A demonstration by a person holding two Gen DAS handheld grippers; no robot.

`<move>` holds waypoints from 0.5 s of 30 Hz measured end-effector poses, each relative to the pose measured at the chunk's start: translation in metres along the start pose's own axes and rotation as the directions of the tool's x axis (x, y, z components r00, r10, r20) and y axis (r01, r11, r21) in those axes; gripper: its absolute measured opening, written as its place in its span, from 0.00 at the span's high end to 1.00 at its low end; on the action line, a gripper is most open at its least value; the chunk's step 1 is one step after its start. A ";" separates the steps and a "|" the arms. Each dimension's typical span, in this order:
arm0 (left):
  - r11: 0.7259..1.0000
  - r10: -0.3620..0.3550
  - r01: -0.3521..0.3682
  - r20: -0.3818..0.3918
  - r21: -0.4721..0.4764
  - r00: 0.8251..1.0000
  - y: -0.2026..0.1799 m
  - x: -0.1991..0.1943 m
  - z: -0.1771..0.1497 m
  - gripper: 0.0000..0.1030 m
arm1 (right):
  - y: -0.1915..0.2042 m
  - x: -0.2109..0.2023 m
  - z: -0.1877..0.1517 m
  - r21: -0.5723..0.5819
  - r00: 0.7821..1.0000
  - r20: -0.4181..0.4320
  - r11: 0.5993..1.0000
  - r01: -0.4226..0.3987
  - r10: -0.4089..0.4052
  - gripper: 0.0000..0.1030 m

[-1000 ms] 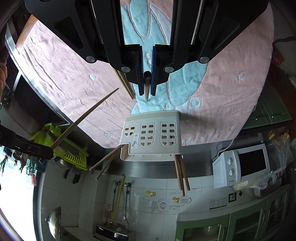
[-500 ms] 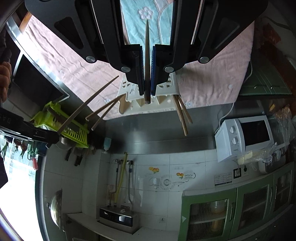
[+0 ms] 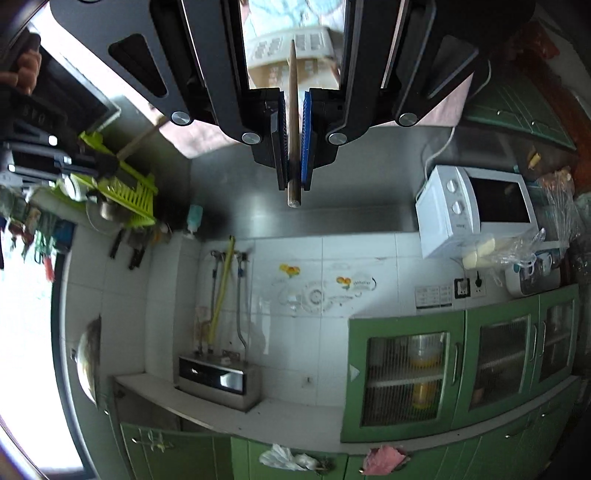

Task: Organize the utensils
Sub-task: 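Open the left tool over the holder while the right tool drops its chopstick in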

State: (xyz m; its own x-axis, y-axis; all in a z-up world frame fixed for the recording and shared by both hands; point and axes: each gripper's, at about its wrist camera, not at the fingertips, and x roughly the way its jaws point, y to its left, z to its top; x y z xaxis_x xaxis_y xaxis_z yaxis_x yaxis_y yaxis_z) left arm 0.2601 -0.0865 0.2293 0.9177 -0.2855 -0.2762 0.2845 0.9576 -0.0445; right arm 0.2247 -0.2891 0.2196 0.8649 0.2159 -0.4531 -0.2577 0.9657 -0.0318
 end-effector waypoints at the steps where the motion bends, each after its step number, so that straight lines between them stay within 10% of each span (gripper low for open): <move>1: 1.000 0.006 -0.006 0.010 -0.002 1.000 -0.001 0.004 0.003 0.95 | -0.002 0.005 0.002 0.000 1.000 -0.005 1.000 0.003 -0.003 0.94; 15: 0.997 0.064 -0.067 -0.078 -0.036 0.995 0.017 0.072 -0.020 0.95 | 0.000 0.054 -0.010 -0.015 0.995 -0.095 1.000 -0.018 0.016 0.94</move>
State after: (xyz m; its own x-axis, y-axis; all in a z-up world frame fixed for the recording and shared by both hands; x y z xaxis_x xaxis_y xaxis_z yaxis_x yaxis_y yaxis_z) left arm 0.3259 -0.0903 0.1897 0.9095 -0.2197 -0.3528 0.2121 0.9754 -0.0607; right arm 0.2670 -0.2789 0.1860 0.8156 0.2169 -0.5365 -0.2793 0.9595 -0.0368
